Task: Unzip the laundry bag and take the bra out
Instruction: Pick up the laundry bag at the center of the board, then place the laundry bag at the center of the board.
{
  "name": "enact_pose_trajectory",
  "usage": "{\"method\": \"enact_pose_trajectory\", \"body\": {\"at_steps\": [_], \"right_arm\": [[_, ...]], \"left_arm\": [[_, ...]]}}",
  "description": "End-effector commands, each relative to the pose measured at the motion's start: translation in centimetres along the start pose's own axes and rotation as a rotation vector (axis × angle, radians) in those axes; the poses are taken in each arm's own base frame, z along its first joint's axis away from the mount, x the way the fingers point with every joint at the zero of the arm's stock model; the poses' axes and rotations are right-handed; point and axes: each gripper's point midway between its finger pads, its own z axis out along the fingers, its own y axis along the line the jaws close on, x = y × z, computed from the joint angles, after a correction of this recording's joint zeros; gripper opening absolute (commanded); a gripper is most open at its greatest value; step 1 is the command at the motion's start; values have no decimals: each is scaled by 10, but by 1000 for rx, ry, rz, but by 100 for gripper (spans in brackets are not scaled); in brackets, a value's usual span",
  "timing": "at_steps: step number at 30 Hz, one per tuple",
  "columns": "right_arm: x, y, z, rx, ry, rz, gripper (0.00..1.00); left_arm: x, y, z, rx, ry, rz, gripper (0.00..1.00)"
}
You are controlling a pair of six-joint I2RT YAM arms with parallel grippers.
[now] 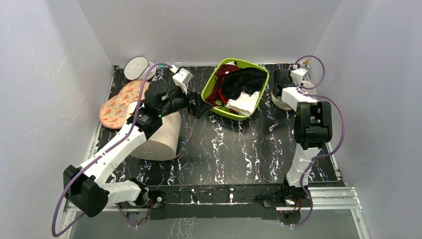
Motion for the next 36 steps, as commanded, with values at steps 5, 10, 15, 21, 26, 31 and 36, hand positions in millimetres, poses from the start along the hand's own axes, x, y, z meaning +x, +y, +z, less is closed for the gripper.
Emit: {"method": "enact_pose_trajectory", "body": {"at_steps": [5, 10, 15, 21, 26, 31, 36], "right_arm": [[-10, -37, -59, -63, 10, 142, 14], [4, -45, -105, -282, 25, 137, 0], [14, -24, -177, -704, 31, 122, 0], [54, -3, -259, -1020, 148, -14, 0], [100, 17, -333, -1226, 282, -194, 0], [133, 33, -423, -1503, 393, -332, 0], [133, 47, -500, -1757, 445, -416, 0]], "left_arm": [[-9, -6, -5, 15, -35, 39, 98], [-6, -3, -4, 7, -27, 38, 98], [-5, 0, -4, -8, -25, 42, 98], [-4, 4, -4, -30, -24, 50, 98], [-3, 9, -6, -57, -27, 60, 98], [-4, 15, -7, -91, -30, 74, 98], [-10, 27, -16, -175, -66, 94, 98]]}}
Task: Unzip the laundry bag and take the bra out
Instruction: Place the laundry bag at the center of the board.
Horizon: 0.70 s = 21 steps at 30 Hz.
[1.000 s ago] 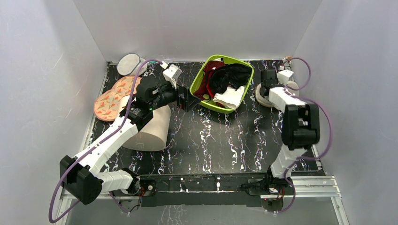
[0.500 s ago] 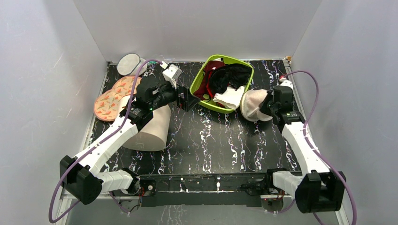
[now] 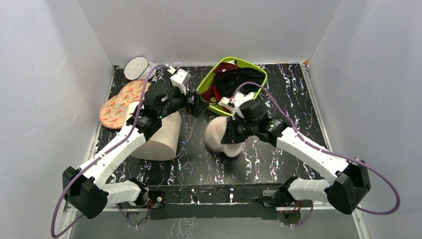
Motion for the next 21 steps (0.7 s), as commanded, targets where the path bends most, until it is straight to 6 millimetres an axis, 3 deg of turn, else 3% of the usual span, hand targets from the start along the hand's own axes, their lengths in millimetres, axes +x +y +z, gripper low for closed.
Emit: {"method": "enact_pose_trajectory", "body": {"at_steps": [1, 3, 5, 6, 10, 13, 15, 16, 17, 18, 19, 21], "right_arm": [[-37, 99, -17, -365, -45, -93, 0], [-49, 113, -22, -414, -78, -82, 0], [-55, 101, -20, -350, -97, -55, 1], [-55, 84, -15, -281, -90, -32, 1], [-39, -17, 0, 9, -32, 117, 3], [-18, -99, -4, 287, 14, 226, 28], [-20, -129, -17, 473, -10, 212, 42], [-26, -130, -24, 493, -31, 197, 50], [-43, -119, -33, 461, -92, 148, 62], [-63, -94, -44, 403, -164, 72, 81], [-76, -72, -51, 389, -200, 10, 91], [-80, -49, -49, 406, -182, -44, 98]], "left_arm": [[-15, 10, -16, -83, -75, 47, 98], [-18, 14, -21, -113, -99, 53, 98], [-20, 18, -24, -138, -117, 57, 98], [-20, 19, -25, -146, -119, 59, 99], [-17, 19, -21, -138, -102, 55, 98], [-16, 16, -19, -118, -93, 46, 98], [-14, 14, -17, -109, -88, 43, 98], [-13, 14, -17, -108, -86, 42, 98], [-13, 15, -16, -110, -85, 40, 98], [-13, 15, -16, -114, -85, 38, 98], [-15, 16, -18, -121, -92, 40, 98], [-19, 22, -24, -165, -114, 50, 99]]}}
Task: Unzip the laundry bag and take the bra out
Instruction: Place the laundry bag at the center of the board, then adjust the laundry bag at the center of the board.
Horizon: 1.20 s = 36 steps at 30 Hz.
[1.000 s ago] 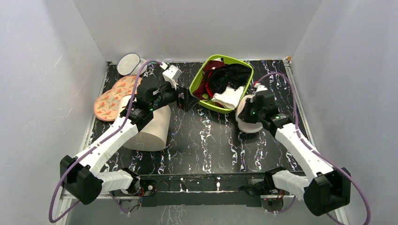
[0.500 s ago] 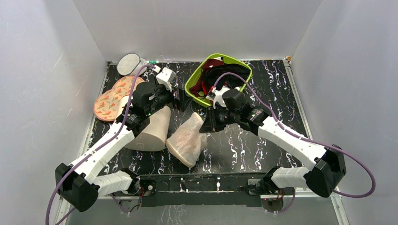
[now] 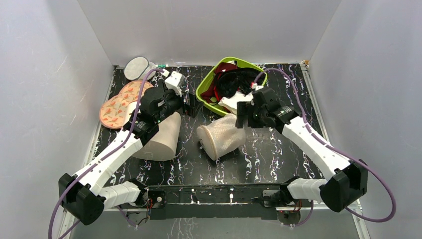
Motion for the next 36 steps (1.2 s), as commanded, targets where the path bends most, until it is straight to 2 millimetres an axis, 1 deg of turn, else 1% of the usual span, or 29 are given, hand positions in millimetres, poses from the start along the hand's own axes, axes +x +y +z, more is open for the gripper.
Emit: {"method": "enact_pose_trajectory", "body": {"at_steps": [1, 3, 4, 5, 6, 7, 8, 10, 12, 14, 17, 20, 23, 26, 28, 31, 33, 36], "right_arm": [[-41, 58, -37, -32, -152, -158, 98], [-38, 89, -42, -22, -162, -213, 98], [-35, 110, -48, -36, -185, -250, 98], [-24, 148, -52, -112, -193, -303, 98], [-9, 169, -45, -173, -164, -325, 98], [2, 178, -34, -190, -134, -335, 95], [7, 183, -29, -208, -122, -341, 91], [15, 194, -21, -237, -102, -354, 87], [23, 207, -17, -283, -86, -361, 86], [29, 210, -9, -284, -69, -354, 86], [36, 190, 9, -177, -48, -347, 82], [40, 173, 19, -100, -57, -339, 68], [39, 162, 20, -60, -82, -324, 52], [35, 158, 18, -54, -113, -312, 37], [32, 163, 13, -83, -127, -311, 25], [31, 183, 2, -198, -130, -332, 12], [28, 200, -11, -296, -130, -346, 6], [28, 227, -38, -481, -104, -363, 0]], "left_arm": [[-20, 7, -10, -55, -75, 22, 99], [-27, 17, -18, -118, -113, 31, 98], [-30, 26, -25, -172, -135, 33, 98], [-37, 47, -39, -301, -174, 25, 98], [-40, 62, -50, -401, -196, 10, 98], [-43, 73, -59, -470, -210, 5, 98], [-43, 78, -63, -501, -218, 0, 98], [-45, 82, -69, -532, -236, -1, 98], [-44, 84, -70, -540, -241, 3, 98], [-44, 83, -69, -535, -240, 4, 98], [-42, 82, -65, -523, -223, 5, 98], [-40, 80, -62, -509, -216, 5, 98], [-41, 77, -60, -495, -215, 5, 98], [-40, 77, -59, -489, -213, 5, 98], [-40, 77, -59, -488, -212, 5, 98], [-40, 76, -59, -487, -211, 5, 98], [-40, 76, -59, -488, -213, 7, 98], [-40, 77, -60, -490, -216, 8, 98]]}}
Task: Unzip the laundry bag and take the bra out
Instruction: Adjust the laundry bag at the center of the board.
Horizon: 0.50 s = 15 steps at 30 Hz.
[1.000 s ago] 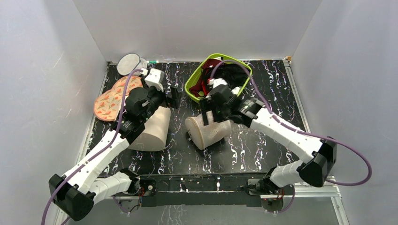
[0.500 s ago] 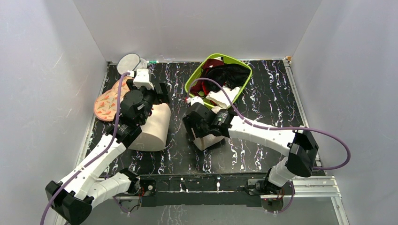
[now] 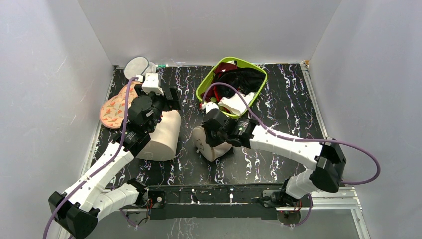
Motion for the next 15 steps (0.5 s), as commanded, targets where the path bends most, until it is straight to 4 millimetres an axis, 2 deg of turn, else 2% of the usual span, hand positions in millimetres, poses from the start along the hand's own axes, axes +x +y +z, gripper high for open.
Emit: {"method": "enact_pose_trajectory", "body": {"at_steps": [1, 3, 4, 6, 8, 10, 11, 14, 15], "right_arm": [[-48, 57, -46, -351, -123, -7, 0], [-50, 73, -68, -532, -99, 1, 0], [-51, 72, -77, -589, -93, 16, 0], [-54, 62, -92, -691, -85, 52, 0], [-57, 31, -94, -722, -85, 115, 0], [-44, 8, -87, -753, -46, 172, 0], [-39, -12, -77, -744, -37, 216, 0], [-7, -48, -42, -721, 39, 320, 0], [0, -57, -36, -723, 50, 339, 0]], "left_arm": [[-10, 0, -2, 5, -36, -1, 98], [-10, 0, -3, 6, -38, 0, 98], [-10, -1, -2, 6, -37, -1, 98], [-9, -2, -2, 12, -34, 0, 98], [-9, -4, -2, 23, -32, -3, 98], [-8, -8, -1, 43, -27, -3, 98], [-7, -10, 0, 55, -23, -2, 98], [-2, -20, 3, 102, -6, 2, 98], [0, -23, 4, 117, 1, 5, 98]]}}
